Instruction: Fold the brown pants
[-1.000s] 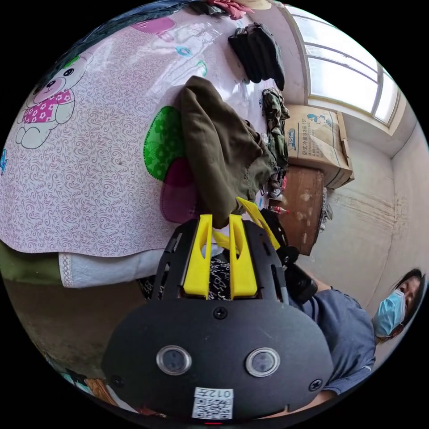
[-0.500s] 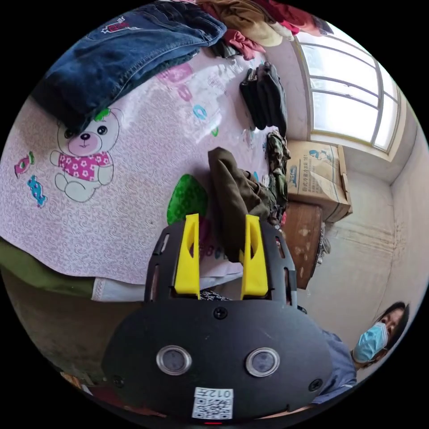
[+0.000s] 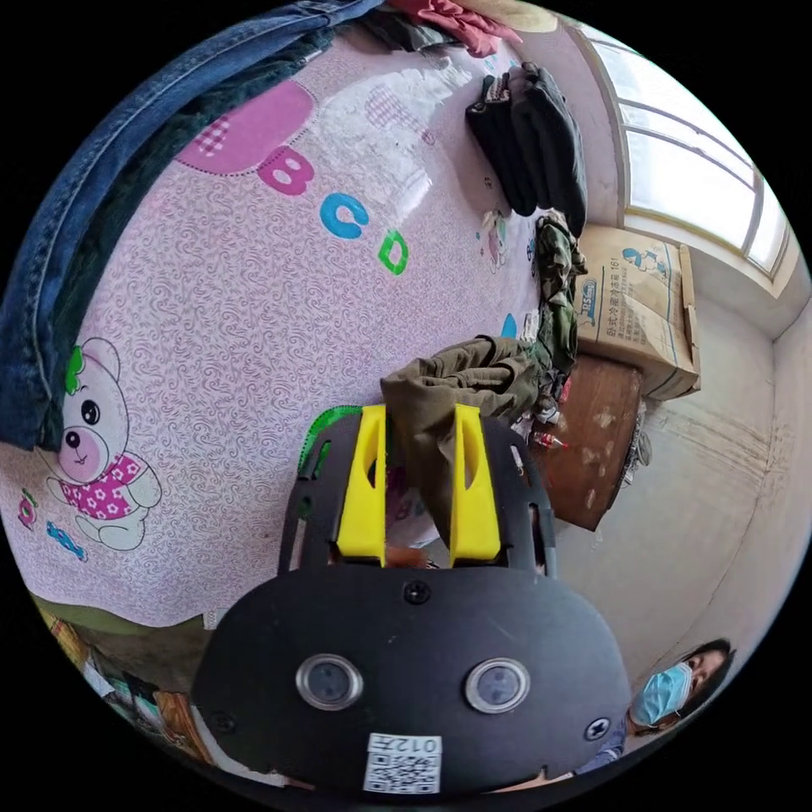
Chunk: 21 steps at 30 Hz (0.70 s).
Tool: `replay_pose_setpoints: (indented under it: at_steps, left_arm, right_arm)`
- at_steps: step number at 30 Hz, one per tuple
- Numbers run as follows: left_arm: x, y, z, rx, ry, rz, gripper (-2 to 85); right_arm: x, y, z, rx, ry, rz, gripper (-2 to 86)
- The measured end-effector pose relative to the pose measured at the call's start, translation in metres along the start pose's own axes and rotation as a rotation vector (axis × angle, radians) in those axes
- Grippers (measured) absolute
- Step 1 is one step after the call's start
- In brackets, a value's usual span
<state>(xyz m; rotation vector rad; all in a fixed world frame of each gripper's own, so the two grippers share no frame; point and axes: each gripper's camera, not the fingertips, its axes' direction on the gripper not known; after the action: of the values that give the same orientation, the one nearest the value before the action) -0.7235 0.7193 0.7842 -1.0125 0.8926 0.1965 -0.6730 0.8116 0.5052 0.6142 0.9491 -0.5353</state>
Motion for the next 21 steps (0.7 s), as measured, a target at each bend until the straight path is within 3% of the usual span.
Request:
replay_pose_setpoints:
  at_steps: [7, 11, 14, 21]
  left_arm:
    - [0.01, 0.014, -0.018, 0.051, 0.082, 0.083, 7.3]
    - [0.013, 0.052, -0.038, 0.207, 0.268, 0.064, 6.1]
    - [0.001, 0.074, -0.039, 0.229, 0.446, -0.01, 5.8]
    - [0.056, 0.117, -0.05, 0.382, 0.326, 0.068, 4.7]
  right_arm:
    - [0.054, 0.038, -0.023, 0.046, -0.092, 0.197, 6.6]
    - [0.087, 0.062, -0.051, 0.131, -0.196, 0.296, 6.4]
    - [0.108, 0.089, -0.069, 0.184, -0.256, 0.358, 6.2]
    - [0.133, 0.149, -0.089, 0.254, -0.281, 0.426, 6.3]
